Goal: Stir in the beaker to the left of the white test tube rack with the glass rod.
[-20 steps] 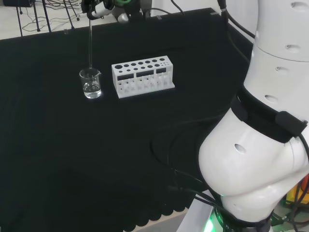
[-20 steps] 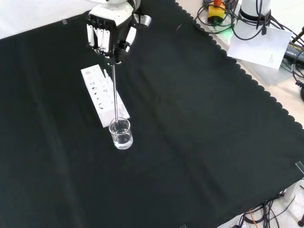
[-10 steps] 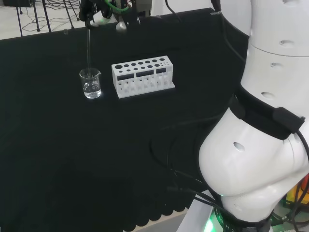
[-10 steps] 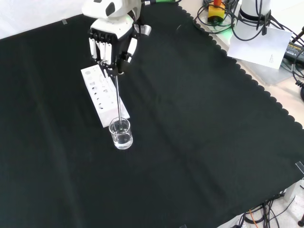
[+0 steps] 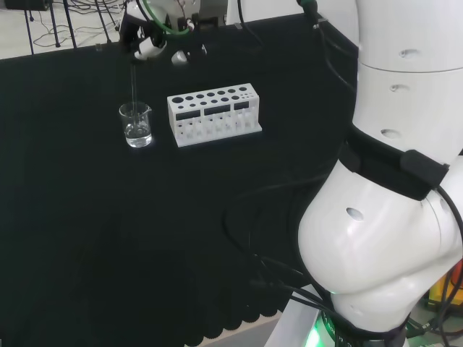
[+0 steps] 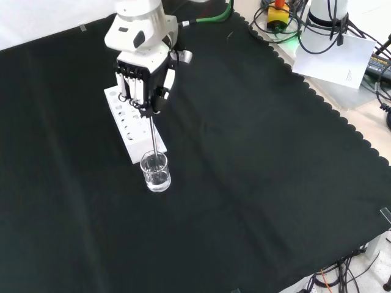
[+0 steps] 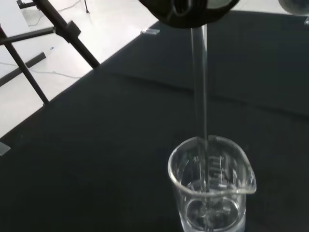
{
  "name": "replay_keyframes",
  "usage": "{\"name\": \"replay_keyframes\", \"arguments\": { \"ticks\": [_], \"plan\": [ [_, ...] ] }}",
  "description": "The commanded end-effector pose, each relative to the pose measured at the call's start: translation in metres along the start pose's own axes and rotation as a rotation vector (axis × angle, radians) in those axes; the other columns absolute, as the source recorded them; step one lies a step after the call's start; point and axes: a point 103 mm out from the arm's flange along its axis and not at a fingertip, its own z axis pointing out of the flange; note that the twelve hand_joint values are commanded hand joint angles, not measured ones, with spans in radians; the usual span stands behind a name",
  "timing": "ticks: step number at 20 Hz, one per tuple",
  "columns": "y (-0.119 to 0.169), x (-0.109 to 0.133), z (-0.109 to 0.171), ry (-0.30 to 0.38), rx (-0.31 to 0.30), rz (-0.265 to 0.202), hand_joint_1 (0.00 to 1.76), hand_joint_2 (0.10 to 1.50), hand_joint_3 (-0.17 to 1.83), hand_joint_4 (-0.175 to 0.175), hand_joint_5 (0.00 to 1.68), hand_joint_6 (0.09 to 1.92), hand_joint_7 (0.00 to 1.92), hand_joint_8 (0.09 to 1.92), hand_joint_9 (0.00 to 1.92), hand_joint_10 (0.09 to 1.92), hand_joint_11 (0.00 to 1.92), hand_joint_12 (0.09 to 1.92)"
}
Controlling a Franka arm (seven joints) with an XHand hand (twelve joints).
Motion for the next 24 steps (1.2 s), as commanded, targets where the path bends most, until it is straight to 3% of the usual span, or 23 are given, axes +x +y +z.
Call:
{"name": "replay_keyframes", "arguments": {
  "ticks": [1,6,12,19,24],
  "plan": [
    [0.003,0.003,0.011,0.01,0.009,0.0,1.31,1.02,0.01,-0.175,1.18,0.37,1.23,0.88,1.8,0.27,1.28,0.73],
    [0.013,0.009,0.012,0.008,0.016,-0.004,1.31,1.02,0.01,-0.175,1.18,0.37,1.23,0.88,1.8,0.27,1.28,0.73],
    [0.019,-0.003,0.006,0.001,0.005,0.009,1.31,1.03,0.0,-0.175,1.17,0.37,1.23,0.88,1.8,0.26,1.28,0.73],
    [0.008,-0.023,0.001,-0.005,0.004,0.049,1.31,1.03,0.0,-0.175,1.17,0.37,1.23,0.89,1.81,0.26,1.28,0.73],
    [-0.001,-0.02,-0.003,-0.02,0.011,0.056,1.31,1.03,0.0,-0.175,1.17,0.38,1.23,0.89,1.81,0.26,1.28,0.73]
  ]
}}
